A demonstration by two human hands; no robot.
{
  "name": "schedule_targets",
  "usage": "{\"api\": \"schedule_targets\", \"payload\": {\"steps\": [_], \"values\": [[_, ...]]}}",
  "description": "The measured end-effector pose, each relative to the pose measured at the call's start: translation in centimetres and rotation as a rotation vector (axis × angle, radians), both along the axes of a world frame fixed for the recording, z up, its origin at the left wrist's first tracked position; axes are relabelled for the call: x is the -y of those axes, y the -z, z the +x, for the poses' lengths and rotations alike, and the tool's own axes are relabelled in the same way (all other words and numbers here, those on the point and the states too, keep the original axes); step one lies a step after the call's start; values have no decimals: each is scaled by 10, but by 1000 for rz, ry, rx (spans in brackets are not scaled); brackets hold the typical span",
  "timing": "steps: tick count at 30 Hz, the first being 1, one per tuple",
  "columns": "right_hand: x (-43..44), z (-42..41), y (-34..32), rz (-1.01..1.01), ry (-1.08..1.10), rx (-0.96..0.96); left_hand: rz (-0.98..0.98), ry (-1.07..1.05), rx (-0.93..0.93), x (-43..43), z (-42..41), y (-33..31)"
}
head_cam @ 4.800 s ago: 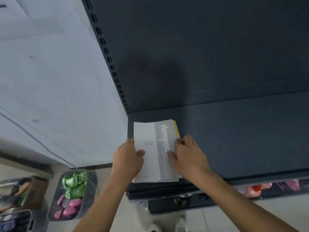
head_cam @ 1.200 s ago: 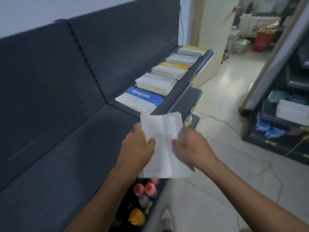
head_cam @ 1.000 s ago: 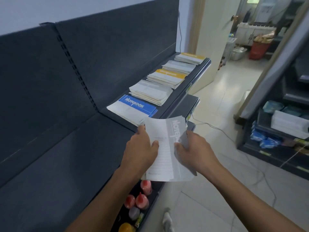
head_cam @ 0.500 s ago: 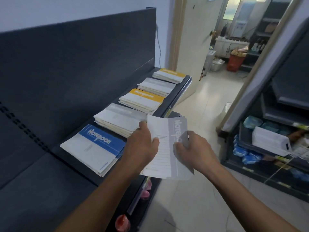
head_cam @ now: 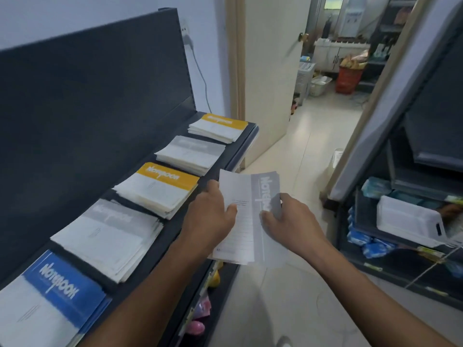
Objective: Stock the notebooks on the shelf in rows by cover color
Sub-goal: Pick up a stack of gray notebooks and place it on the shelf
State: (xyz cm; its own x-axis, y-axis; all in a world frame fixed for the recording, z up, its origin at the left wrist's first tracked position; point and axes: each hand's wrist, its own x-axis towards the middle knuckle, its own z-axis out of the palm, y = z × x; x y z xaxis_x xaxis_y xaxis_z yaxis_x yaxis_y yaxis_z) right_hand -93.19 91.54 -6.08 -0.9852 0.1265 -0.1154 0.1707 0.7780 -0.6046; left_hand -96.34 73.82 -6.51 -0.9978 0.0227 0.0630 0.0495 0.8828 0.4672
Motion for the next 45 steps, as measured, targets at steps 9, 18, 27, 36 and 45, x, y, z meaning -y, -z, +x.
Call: {"api": "schedule_targets", "payload": {"steps": [9, 18, 27, 36, 45], "values": [[-63, -101, 10, -49, -122, 17, -23, -116, -2, -57, -83, 6], [-49, -215, 27, -54, -272, 29, -7, -328, 55, -50, -164, 17], [-37, -337, 30, 89, -364, -15, 54, -443, 57, -45, -263, 29], [16, -395, 37, 80, -612, -37, 95, -680, 2, -6, -272, 31], [80, -424, 42, 103, -891, -77, 83, -1062, -6, 13, -267, 45]]}}
